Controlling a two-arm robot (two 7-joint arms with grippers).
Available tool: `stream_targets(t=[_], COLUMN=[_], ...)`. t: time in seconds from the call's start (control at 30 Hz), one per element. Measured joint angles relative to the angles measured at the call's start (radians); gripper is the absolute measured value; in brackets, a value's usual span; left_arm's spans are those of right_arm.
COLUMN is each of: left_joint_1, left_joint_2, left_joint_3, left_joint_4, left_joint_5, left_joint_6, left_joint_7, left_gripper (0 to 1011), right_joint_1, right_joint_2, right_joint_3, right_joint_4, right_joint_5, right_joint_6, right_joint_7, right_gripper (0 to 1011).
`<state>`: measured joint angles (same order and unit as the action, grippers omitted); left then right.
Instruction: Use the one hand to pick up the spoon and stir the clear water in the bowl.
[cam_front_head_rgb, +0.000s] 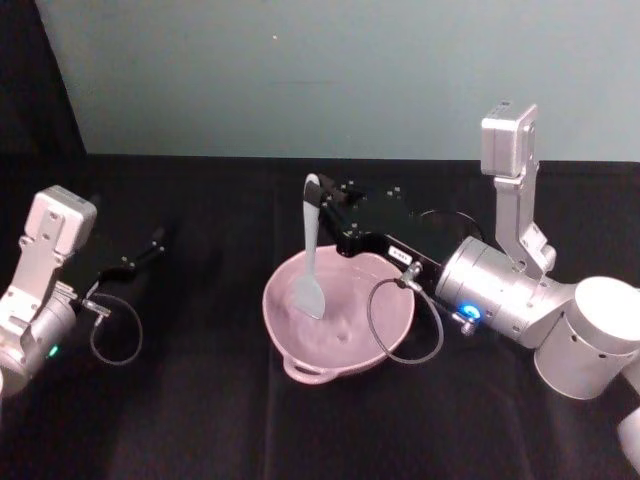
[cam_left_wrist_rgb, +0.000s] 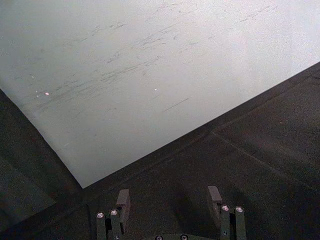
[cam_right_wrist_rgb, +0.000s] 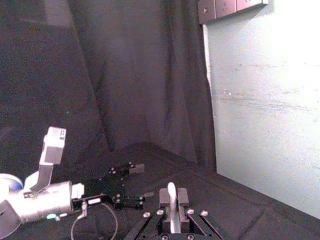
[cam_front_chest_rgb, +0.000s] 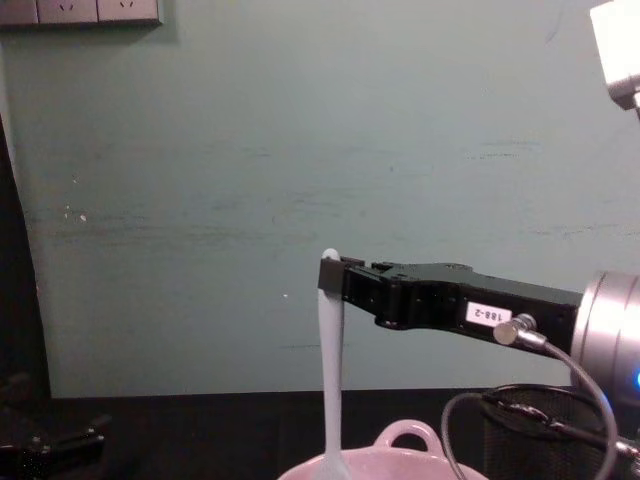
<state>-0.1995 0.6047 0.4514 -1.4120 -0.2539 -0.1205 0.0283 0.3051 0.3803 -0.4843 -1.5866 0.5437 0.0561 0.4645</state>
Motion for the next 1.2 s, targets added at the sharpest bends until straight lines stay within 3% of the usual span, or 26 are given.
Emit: stream_targets(t=[0.3, 0.57, 0.83, 1.2], left_joint_1=[0.000, 0.000, 0.000, 0.000], left_joint_2=[0.000, 0.000, 0.000, 0.000], left_joint_3=[0.000, 0.000, 0.000, 0.000], left_joint_4=[0.000, 0.000, 0.000, 0.000], left_joint_5=[0.000, 0.000, 0.000, 0.000], left_joint_6=[0.000, 0.000, 0.000, 0.000], left_joint_7=[0.000, 0.000, 0.000, 0.000], left_gripper=[1011, 1011, 1011, 1011], right_joint_1=[0.043, 0.050, 0.016, -0.039], right_joint_2=[-0.033, -0.030, 0.011, 0.060], right_joint_3=[0.008, 0.041, 0.075, 0.083], right_joint_4=[0.080, 0.104, 0.064, -0.024], right_joint_5=[0.008, 0.012, 0.014, 0.003], right_joint_6=[-0.022, -0.030, -0.014, 0.018], right_joint_7=[-0.002, -0.022, -0.040, -0.047], right_gripper=[98, 98, 98, 98])
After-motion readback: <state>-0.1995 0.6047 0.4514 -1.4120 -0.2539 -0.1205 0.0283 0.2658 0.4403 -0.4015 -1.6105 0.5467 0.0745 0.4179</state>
